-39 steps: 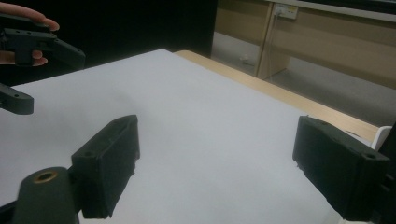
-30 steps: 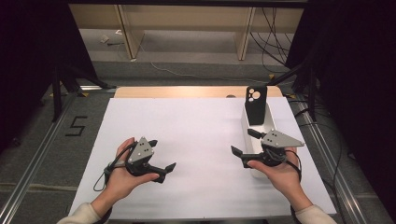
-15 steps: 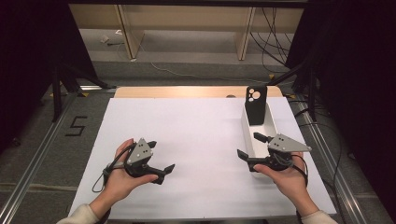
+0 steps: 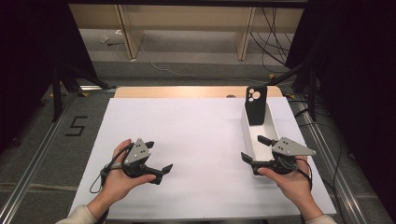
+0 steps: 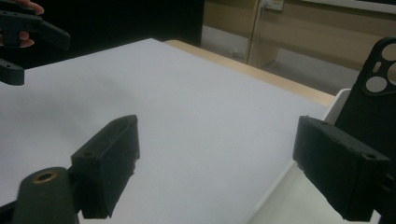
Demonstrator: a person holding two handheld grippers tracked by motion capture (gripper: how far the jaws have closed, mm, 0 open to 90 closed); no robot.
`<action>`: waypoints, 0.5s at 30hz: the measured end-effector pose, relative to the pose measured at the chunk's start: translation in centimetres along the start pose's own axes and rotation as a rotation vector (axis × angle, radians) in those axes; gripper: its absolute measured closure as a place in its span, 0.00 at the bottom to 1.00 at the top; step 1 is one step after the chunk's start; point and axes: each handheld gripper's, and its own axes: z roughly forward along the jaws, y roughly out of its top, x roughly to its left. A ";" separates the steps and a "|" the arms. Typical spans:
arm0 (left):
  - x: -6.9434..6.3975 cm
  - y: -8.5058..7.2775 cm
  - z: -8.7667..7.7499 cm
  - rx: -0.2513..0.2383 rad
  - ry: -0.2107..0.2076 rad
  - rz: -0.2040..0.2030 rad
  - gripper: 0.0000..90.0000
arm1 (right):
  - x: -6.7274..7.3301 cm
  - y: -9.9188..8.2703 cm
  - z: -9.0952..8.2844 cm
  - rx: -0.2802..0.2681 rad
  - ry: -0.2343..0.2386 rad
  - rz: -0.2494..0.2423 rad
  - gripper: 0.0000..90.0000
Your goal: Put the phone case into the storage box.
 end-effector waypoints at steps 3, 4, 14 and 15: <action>0.1 -0.1 -0.1 0.001 0.001 -0.001 0.00 | 0.0 -0.1 -0.1 -0.001 -0.003 0.002 0.18; 0.1 -0.1 -0.2 0.001 0.002 -0.003 0.00 | 0.0 -0.1 -0.1 -0.001 -0.003 0.003 0.18; 0.4 -0.4 -0.5 0.005 0.007 -0.005 0.00 | 0.0 -0.3 -0.1 0.004 -0.002 -0.001 0.18; 0.4 -0.4 -0.5 0.004 0.006 -0.006 0.00 | 0.0 -0.3 -0.1 0.004 -0.001 -0.001 0.18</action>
